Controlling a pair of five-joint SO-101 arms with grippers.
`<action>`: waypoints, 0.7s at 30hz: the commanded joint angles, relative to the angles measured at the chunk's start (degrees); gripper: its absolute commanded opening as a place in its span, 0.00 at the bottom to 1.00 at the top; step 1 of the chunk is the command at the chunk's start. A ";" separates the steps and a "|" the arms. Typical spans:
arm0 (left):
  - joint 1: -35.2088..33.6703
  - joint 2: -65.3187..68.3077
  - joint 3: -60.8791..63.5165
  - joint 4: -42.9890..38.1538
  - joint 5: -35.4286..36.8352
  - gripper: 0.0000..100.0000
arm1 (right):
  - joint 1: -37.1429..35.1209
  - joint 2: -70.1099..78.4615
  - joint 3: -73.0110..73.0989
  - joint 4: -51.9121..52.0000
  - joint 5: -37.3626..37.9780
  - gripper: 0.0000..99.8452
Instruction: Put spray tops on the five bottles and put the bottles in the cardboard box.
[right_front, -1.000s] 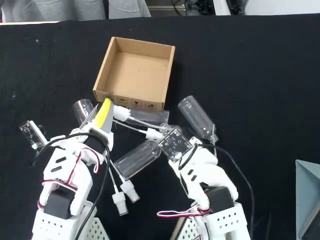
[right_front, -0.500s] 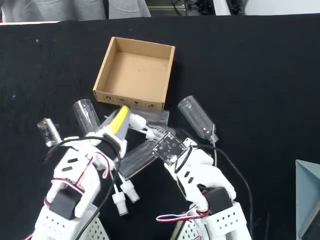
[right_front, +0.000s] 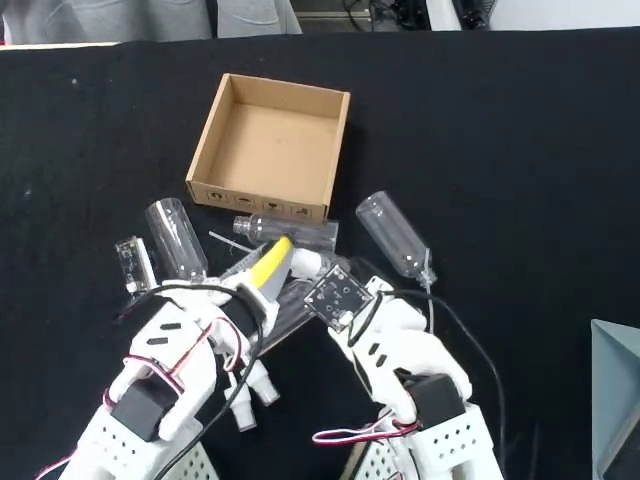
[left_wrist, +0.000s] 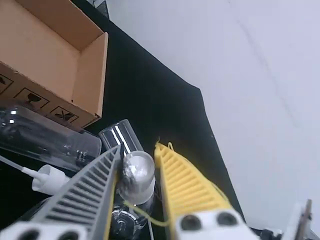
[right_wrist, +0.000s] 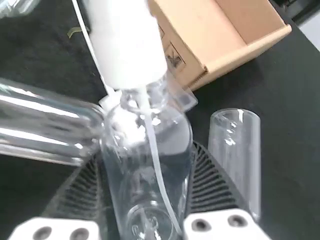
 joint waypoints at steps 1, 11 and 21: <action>2.24 -0.70 0.92 -5.01 0.62 0.03 | -1.23 -5.93 -0.22 -1.23 0.09 0.03; 2.42 -0.70 1.71 -6.51 -3.69 0.03 | -1.23 -5.93 -0.22 -1.14 0.09 0.03; 2.33 -0.44 1.80 -6.42 -3.87 0.22 | -1.23 -5.93 -0.22 -0.44 0.09 0.03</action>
